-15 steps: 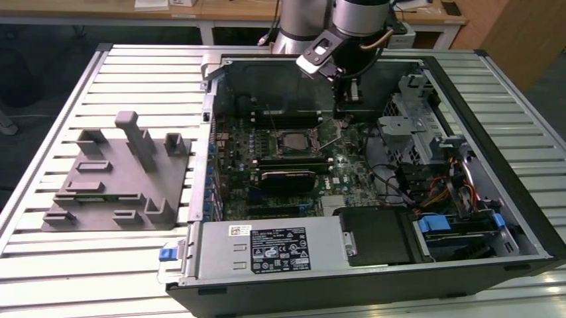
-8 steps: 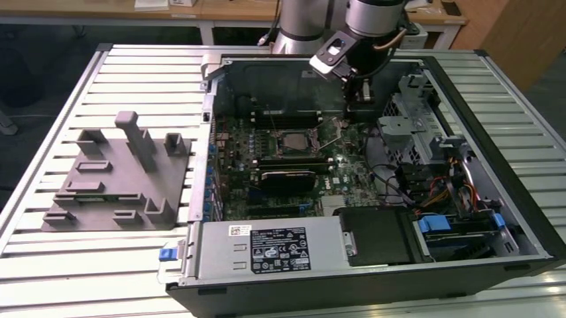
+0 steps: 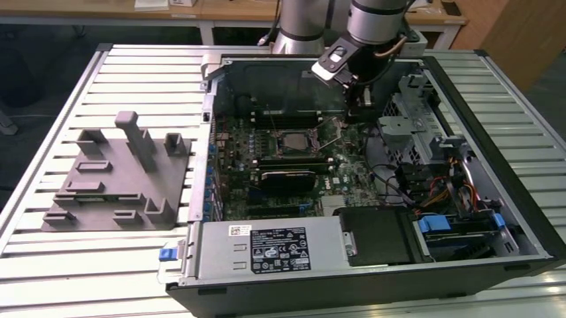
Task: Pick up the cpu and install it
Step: 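Close the cpu cover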
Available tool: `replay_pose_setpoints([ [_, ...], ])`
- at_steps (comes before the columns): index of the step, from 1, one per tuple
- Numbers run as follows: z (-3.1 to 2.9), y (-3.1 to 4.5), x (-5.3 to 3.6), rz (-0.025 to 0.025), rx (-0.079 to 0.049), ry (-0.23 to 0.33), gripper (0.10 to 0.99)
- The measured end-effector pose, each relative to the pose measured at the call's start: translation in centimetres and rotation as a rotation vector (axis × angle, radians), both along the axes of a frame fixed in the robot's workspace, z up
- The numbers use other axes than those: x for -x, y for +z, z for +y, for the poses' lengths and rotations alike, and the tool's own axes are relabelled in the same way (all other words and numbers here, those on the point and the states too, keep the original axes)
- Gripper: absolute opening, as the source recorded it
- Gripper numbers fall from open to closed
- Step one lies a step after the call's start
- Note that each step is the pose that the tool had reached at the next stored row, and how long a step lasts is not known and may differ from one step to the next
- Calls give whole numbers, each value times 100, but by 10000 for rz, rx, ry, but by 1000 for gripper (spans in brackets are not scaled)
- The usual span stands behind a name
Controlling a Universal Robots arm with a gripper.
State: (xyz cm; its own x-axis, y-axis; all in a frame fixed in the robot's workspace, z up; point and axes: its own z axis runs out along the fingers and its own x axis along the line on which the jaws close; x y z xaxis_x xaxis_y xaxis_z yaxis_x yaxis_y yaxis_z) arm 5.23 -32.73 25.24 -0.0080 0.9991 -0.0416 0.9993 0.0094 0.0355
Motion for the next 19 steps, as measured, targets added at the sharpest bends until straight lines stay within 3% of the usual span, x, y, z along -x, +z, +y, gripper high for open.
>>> replay_pose_setpoints([
  [10, 0, -173, -5, 4, 0, -41, 106],
  [19, 0, -179, 7, 4, -1, -43, 106],
])
